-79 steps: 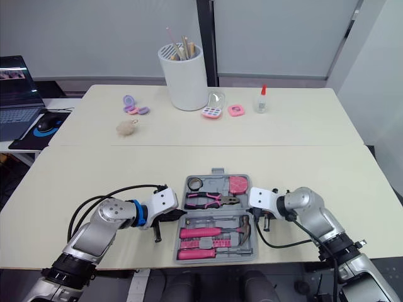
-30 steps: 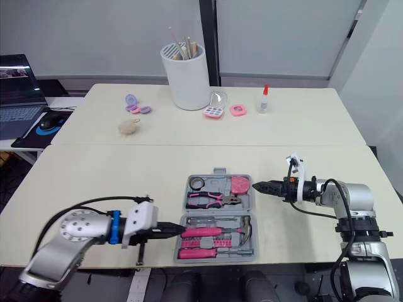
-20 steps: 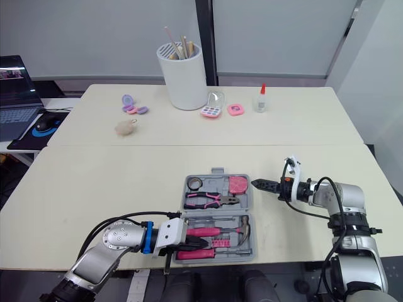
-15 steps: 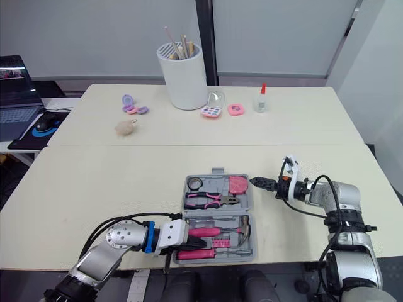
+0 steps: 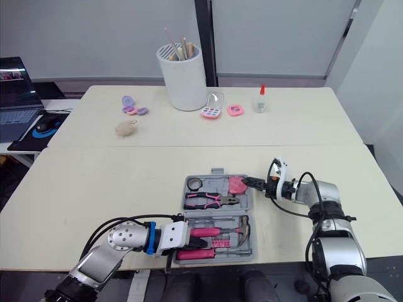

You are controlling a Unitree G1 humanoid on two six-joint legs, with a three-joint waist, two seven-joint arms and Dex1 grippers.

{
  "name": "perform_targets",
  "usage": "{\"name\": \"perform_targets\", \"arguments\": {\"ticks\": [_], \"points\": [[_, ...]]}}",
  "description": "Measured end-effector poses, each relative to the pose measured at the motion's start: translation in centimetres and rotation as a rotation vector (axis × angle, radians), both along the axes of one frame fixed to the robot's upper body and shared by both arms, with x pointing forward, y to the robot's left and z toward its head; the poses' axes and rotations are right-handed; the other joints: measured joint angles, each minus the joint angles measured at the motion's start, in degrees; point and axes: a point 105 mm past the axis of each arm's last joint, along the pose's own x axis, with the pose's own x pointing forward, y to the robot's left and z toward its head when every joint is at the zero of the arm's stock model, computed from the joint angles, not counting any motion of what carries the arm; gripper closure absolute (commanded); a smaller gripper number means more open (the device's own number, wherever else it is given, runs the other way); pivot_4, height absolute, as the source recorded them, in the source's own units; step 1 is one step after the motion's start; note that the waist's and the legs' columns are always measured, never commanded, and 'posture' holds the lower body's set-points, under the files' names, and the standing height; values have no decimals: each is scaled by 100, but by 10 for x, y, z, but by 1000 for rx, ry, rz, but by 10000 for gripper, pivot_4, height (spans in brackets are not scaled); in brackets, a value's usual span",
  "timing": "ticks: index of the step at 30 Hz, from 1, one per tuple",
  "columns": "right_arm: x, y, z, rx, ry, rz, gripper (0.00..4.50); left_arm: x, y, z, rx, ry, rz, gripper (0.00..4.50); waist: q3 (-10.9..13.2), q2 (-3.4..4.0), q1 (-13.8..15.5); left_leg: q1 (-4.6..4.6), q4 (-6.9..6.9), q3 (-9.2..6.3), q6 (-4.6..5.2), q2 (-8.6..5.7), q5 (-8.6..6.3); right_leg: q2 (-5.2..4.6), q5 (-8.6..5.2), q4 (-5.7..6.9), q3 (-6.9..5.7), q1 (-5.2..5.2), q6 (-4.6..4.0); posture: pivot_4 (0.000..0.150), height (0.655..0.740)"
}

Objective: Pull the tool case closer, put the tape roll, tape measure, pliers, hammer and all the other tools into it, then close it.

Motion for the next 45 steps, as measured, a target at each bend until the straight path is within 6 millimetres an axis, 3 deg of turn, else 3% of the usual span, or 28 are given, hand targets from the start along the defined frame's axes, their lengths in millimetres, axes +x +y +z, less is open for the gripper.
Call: {"name": "perform_targets", "arguments": {"ticks": [12, 28, 45], "points": [[6, 30, -2, 62, -10, 40, 652, -8, 0, 4, 73, 21, 22, 45000, -17, -2, -132, 30, -37, 4, 0, 5, 0, -2, -1, -9, 9, 14, -1, 1500, 7400], [1, 38, 3, 165, 44, 68, 652, -13, -1, 3, 156, 48, 1, 45000, -13, 2, -141, 26, -47, 3, 0, 5, 0, -2, -1, -24, 7, 12, -2, 1500, 7400], [-5, 51, 55, 300, -22, 182, 652, -12, 3, 0, 145, -8, -26, 45000, -13, 3, -163, 28, -50, -1, 0, 12, 0, 0, -1, -24, 6, 11, -2, 1500, 7400]]}}
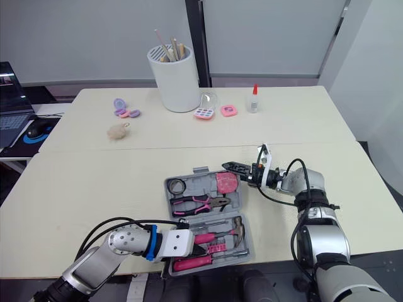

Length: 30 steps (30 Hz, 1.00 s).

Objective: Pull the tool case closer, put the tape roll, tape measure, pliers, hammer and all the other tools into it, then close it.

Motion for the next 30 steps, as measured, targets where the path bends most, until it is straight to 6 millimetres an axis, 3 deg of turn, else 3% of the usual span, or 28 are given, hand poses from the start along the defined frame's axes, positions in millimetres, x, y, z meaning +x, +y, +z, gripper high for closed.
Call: {"name": "perform_targets", "arguments": {"ticks": [15, 18, 21, 25, 30], "points": [[-21, 3, 15, 33, -29, 70, 652, 1, -4, 7, -33, -38, 3, 45000, 4, 2, 33, -17, 1, -3, 0, -2, 0, -2, 0, -1, -3, -13, 1, 1500, 7400], [-23, 4, 18, 31, -34, 75, 652, 5, 3, 22, -22, -61, 39, 45000, 6, 1, 31, -51, 4, -6, 0, -3, 0, -1, 0, 6, -6, -47, 1, 1500, 7400], [-27, 4, 21, 40, -33, 87, 652, 4, 9, 50, -28, -100, 51, 45000, 11, 3, 32, -57, 2, -4, 0, -4, 0, -1, 0, 2, -4, -52, 1, 1500, 7400], [-32, 5, 26, 45, -43, 108, 652, -13, 25, 68, 12, -65, 49, 45000, 17, 2, 12, -58, -1, -2, 0, -1, 0, -2, 0, -9, -2, -52, 1, 1500, 7400], [-52, -1, 33, 33, -45, 168, 652, -52, 66, 65, 140, 132, 118, 45000, 30, 12, 30, -58, -7, -2, 0, -2, 0, -8, -1, -19, -5, -52, 0, 1500, 7400]]}}
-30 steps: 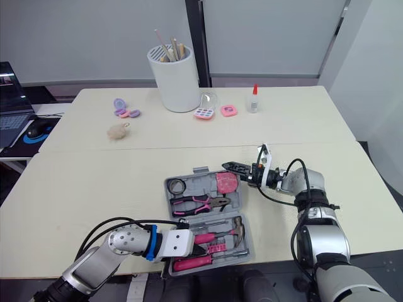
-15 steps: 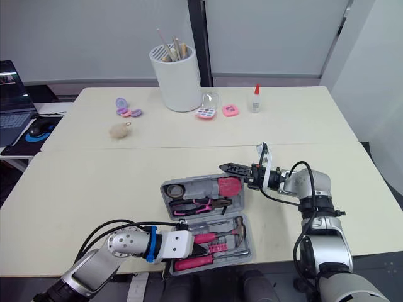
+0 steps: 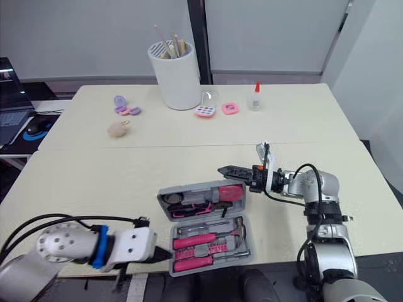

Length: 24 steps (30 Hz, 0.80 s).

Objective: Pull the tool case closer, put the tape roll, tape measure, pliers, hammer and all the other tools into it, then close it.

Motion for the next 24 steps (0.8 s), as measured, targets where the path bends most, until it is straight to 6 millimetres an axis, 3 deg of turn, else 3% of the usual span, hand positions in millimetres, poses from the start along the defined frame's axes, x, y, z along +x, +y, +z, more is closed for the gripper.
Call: {"name": "perform_targets", "arguments": {"ticks": [3, 9, 11, 14, 18, 21, 24], "points": [[-18, -8, 2, -28, 3, 47, 652, -22, 21, -5, 88, 129, 42, 45000, 3, 2, 12, 0, -3, -1, 0, -1, 0, -3, 0, -7, -3, 1, 0, 1500, 7400], [-71, -21, 5, -81, 14, 198, 652, -29, 47, -2, 168, 152, 166, 45000, 10, 7, 55, 1, -3, -4, 0, -2, 0, -8, -15, -31, -8, 11, 27, 1500, 7400], [-87, -28, 2, -120, 12, 229, 652, -27, 60, -11, 185, 150, 231, 45000, 12, 9, 60, -1, -6, -1, 0, -2, 0, -10, -15, -38, -6, 11, 27, 1500, 7400], [-103, -31, -6, -218, -55, 265, 652, -6, 70, -17, 170, 29, 291, 45000, 13, 9, 76, -2, -5, -3, 0, 0, 0, -10, -15, -38, -8, 10, 29, 1500, 7400], [-81, -56, -37, -525, -371, 206, 652, 17, 68, -24, 109, -93, 344, 45000, 14, 2, 90, -2, 2, 14, 0, -6, 0, -25, -9, -45, -3, 9, 44, 1500, 7400], [-63, -81, -58, -761, -652, 244, 652, 36, 54, -23, 3, -170, 386, 45000, 11, -11, 121, -5, 6, 18, 0, -7, 0, -26, -6, -50, -3, 10, 50, 1500, 7400], [-57, -94, -71, -880, -806, 313, 6634, 39, 48, -33, -6, -160, 381, 45000, 11, -13, 112, -4, 4, 18, 0, -8, 0, -24, -2, -45, 2, 10, 46, 1500, 7400]]}}
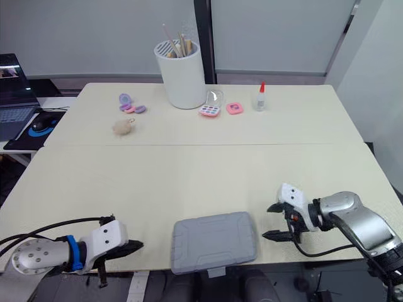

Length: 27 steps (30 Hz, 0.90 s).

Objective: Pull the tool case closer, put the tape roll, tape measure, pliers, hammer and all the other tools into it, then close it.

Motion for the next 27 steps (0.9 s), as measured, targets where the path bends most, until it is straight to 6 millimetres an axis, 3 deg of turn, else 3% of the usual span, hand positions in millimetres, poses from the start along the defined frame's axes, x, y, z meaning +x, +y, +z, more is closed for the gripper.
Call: {"name": "perform_targets", "arguments": {"ticks": [4, 14, 22, 27], "points": [[-1, -1, -10, -104, -110, 112, 20544, 5, -14, -12, -19, 2, -13, 45000, 0, -1, 12, -1, 2, -11, 0, 3, 0, 7, 2, 4, -5, 2, -4, 1500, 7400], [-20, 17, -24, -122, -144, 185, 43543, 4, -29, -27, 2, 44, 2, 45000, 0, -2, 34, 5, 7, -17, 0, 0, 0, 5, 13, 6, -8, 14, -23, 1500, 7400], [-28, 39, -20, -75, -133, 152, 44910, 8, -58, -29, -45, 50, 26, 45000, -2, -2, 42, 17, 13, -31, -1, -1, 0, 9, 13, 6, -17, 34, -21, 1500, 7400], [-30, 34, -25, -103, -89, 103, 44910, 19, -68, -29, -44, 28, 53, 45000, -9, 7, 64, 28, 19, -32, -1, -9, 1, 5, 11, 4, -18, 54, -10, 1500, 7400]]}}
